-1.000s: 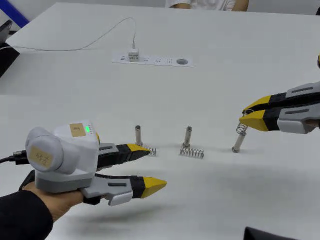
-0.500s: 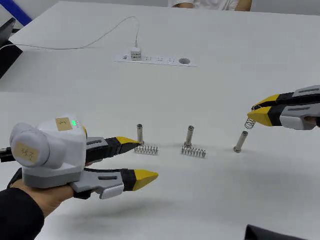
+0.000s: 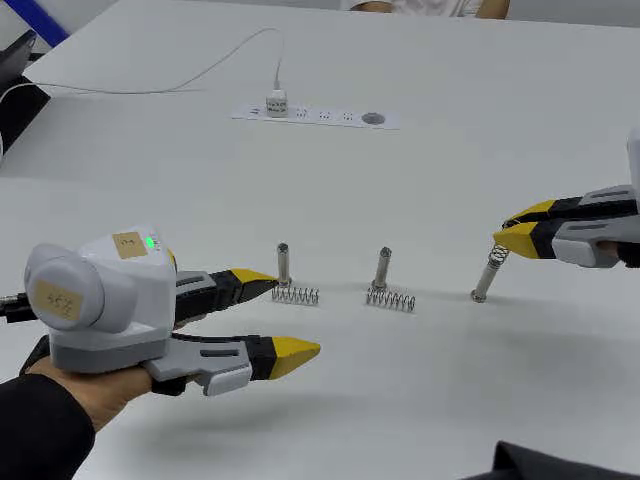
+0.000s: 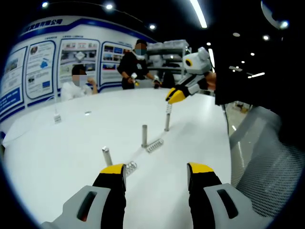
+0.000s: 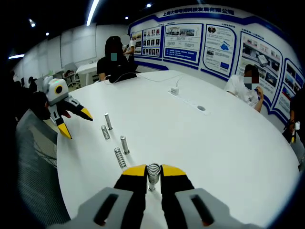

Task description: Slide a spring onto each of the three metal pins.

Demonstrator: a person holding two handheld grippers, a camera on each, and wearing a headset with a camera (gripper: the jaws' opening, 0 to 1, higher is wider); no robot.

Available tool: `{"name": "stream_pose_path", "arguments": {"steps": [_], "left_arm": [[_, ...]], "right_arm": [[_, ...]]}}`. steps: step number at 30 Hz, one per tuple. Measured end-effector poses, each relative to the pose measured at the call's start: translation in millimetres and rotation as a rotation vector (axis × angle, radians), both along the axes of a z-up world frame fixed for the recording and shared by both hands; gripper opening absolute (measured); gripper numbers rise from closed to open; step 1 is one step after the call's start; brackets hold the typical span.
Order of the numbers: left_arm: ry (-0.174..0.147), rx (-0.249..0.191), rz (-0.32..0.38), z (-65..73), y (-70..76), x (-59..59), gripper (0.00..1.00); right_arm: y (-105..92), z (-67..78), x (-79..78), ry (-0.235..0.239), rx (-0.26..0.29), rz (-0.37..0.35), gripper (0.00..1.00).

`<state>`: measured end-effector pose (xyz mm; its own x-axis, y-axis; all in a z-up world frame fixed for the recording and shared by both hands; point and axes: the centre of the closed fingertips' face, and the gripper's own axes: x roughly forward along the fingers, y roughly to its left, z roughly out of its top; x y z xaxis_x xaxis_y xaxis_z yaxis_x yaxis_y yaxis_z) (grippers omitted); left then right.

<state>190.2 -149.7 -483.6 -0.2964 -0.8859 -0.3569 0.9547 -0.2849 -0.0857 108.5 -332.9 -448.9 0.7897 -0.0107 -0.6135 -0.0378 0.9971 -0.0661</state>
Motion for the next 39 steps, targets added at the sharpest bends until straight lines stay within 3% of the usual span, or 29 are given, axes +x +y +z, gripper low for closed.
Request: {"name": "stream_pose_path", "arguments": {"steps": [9, 24, 39], "left_arm": [[0.005, 0.007, -0.002, -2.0, -0.9, -1.5, 0.54], [0.015, 0.002, 0.001, -0.7, -1.0, -1.7, 0.54], [0.016, 0.005, 0.000, -0.2, -1.0, -3.5, 0.54]], "right_arm": [[0.7, -8.8, -0.9, 0.000, 0.011, -0.006, 0.12], [1.3, -36.5, -0.3, 0.011, 0.026, -0.025, 0.12], [3.5, -55.6, -1.2, 0.053, 0.034, -0.025, 0.12]]}}
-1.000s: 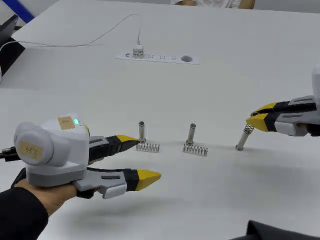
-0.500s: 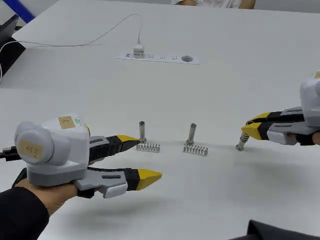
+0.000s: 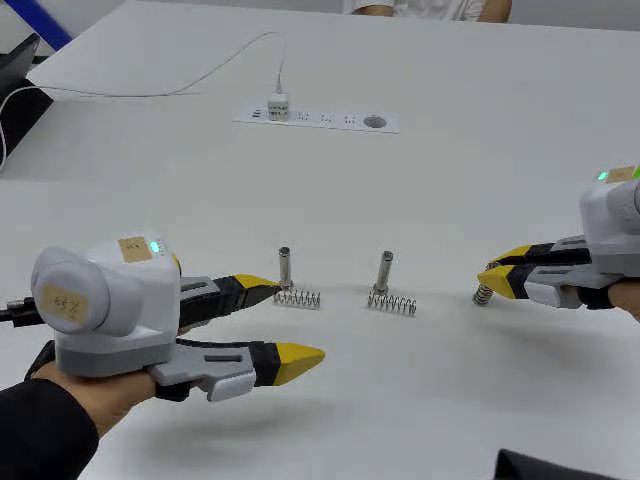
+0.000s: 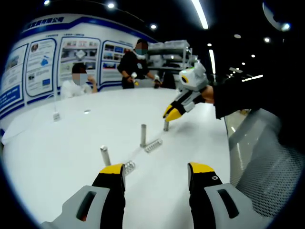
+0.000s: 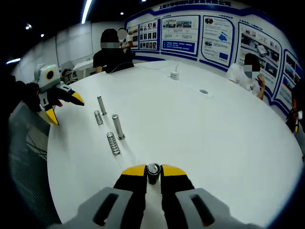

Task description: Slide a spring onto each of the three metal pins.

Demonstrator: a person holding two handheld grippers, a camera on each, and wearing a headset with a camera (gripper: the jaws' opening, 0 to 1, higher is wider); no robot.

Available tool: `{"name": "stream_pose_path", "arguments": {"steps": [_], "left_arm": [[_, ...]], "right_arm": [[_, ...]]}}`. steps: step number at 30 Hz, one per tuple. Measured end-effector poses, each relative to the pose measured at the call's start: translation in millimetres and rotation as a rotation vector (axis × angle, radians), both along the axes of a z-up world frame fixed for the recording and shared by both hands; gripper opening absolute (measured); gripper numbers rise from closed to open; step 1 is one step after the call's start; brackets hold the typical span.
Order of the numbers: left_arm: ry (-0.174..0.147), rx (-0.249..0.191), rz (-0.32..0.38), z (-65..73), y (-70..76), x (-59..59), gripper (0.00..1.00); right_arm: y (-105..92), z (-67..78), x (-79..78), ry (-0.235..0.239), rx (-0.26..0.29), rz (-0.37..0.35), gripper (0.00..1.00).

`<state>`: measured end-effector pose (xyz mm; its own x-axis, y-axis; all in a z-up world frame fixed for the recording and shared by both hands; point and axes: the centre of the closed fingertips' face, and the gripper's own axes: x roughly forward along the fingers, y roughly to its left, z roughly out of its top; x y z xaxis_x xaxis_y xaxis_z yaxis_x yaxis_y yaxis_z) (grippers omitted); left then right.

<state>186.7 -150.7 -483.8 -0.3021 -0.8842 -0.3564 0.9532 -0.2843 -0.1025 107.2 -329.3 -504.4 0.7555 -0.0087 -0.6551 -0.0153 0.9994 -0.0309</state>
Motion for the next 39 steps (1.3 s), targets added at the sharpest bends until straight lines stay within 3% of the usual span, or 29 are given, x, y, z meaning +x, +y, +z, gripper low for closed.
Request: {"name": "stream_pose_path", "arguments": {"steps": [11, 19, 24, 31, 39], "left_arm": [[0.002, -0.001, 0.001, 0.6, -0.1, 0.2, 0.53], [0.002, -0.002, -0.002, 0.5, -0.5, -0.3, 0.53], [0.003, -0.004, -0.004, 1.0, -0.8, -0.9, 0.53], [0.001, -0.008, -0.003, 2.0, -0.7, -0.7, 0.53], [0.002, -0.007, -0.002, 2.0, -1.0, -0.6, 0.52]], "right_arm": [[0.3, -0.9, -2.2, 0.007, 0.004, -0.009, 0.17], [5.3, 26.1, -0.4, -0.054, -0.042, -0.003, 0.21], [20.7, 37.6, 10.1, -0.080, -0.052, 0.039, 0.21], [49.2, 24.9, 25.2, -0.048, -0.047, 0.136, 0.21], [63.5, 7.3, 35.7, -0.003, -0.041, 0.202, 0.20]]}}
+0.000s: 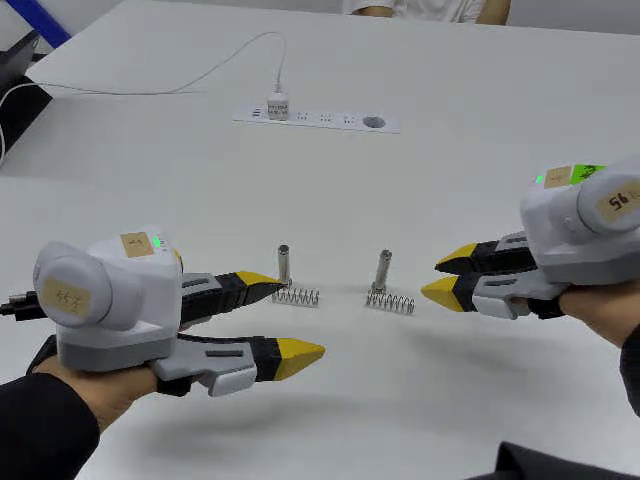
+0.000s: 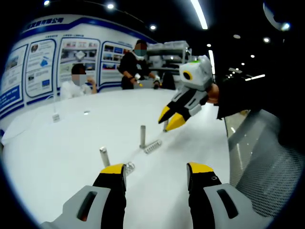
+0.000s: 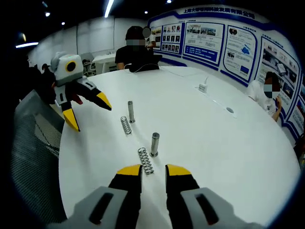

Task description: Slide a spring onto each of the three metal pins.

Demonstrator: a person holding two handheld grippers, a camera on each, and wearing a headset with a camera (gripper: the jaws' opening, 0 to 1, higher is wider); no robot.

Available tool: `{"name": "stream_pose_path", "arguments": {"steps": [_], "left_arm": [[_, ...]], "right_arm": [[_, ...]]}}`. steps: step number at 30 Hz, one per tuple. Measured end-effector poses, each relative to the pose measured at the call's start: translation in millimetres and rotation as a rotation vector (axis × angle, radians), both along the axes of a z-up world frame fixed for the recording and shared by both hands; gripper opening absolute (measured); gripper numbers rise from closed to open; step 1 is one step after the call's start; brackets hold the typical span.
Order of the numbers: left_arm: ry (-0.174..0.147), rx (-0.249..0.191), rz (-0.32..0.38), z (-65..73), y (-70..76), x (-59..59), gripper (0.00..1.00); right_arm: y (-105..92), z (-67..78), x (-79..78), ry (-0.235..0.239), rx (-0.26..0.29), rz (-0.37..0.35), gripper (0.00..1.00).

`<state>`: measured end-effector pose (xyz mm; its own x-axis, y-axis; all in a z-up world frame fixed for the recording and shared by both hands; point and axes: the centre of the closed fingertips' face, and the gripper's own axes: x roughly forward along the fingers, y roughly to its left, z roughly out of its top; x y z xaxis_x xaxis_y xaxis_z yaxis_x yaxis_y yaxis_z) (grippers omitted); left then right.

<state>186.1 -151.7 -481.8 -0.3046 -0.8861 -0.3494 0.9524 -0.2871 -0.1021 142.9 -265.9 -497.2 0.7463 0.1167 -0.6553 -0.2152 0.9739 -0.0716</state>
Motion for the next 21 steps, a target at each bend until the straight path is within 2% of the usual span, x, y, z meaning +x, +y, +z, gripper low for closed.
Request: {"name": "stream_pose_path", "arguments": {"steps": [12, 21], "left_arm": [[-0.001, 0.002, -0.002, -0.2, -0.3, -1.0, 0.52], [-0.002, 0.005, -0.002, -0.9, -0.1, -0.9, 0.52]], "right_arm": [[6.5, -29.0, 6.8, 0.090, -0.022, 0.065, 0.18], [7.7, -38.6, 10.6, 0.131, -0.016, 0.097, 0.16]]}}
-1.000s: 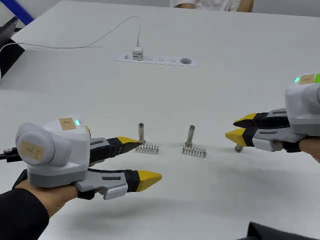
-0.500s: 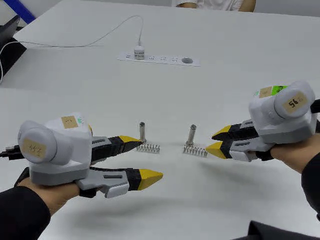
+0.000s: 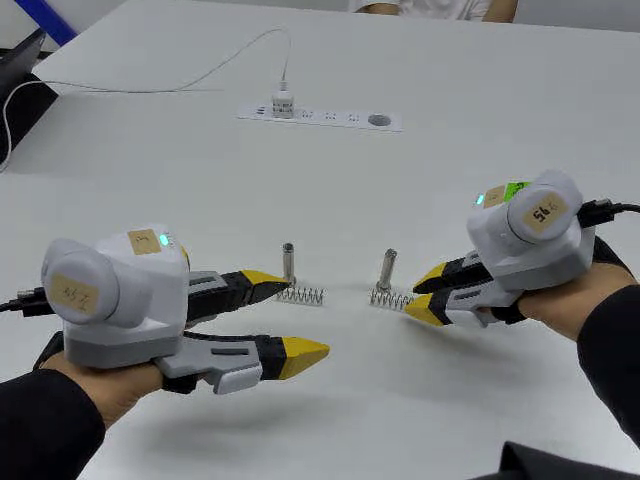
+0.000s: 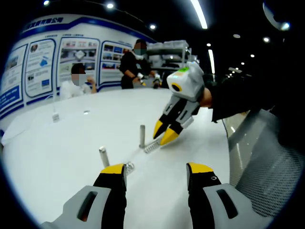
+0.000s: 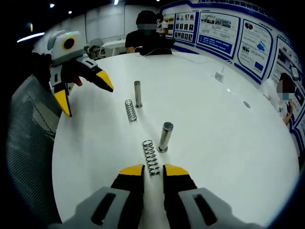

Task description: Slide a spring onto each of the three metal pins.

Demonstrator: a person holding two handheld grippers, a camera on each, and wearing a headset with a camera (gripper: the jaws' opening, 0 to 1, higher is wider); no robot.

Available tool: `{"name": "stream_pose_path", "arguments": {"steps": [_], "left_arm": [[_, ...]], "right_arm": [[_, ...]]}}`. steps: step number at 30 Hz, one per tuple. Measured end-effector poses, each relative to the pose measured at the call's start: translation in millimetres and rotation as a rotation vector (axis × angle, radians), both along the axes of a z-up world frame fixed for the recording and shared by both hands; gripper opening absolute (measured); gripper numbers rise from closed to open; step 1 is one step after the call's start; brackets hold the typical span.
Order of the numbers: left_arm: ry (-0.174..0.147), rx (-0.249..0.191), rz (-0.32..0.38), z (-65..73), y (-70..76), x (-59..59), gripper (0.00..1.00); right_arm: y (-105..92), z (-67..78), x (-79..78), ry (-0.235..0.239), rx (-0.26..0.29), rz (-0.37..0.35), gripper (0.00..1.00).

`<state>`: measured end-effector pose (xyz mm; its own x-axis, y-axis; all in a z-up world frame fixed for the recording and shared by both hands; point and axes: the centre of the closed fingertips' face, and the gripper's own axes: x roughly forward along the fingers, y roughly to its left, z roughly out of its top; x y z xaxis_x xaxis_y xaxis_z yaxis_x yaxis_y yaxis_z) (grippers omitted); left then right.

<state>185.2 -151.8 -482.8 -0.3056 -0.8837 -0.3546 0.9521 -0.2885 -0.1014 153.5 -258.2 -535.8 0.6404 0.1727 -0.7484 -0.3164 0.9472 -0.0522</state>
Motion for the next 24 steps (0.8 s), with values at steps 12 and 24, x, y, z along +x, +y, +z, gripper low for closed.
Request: {"name": "stream_pose_path", "arguments": {"steps": [12, 24], "left_arm": [[0.000, 0.004, -0.003, -0.4, 0.0, -0.8, 0.51], [-0.007, 0.011, -0.017, -1.4, -0.5, -2.9, 0.50]], "right_arm": [[2.8, -7.8, -3.0, 0.049, 0.013, 0.020, 0.15], [8.2, -6.6, -4.2, 0.064, 0.028, 0.027, 0.12]]}}
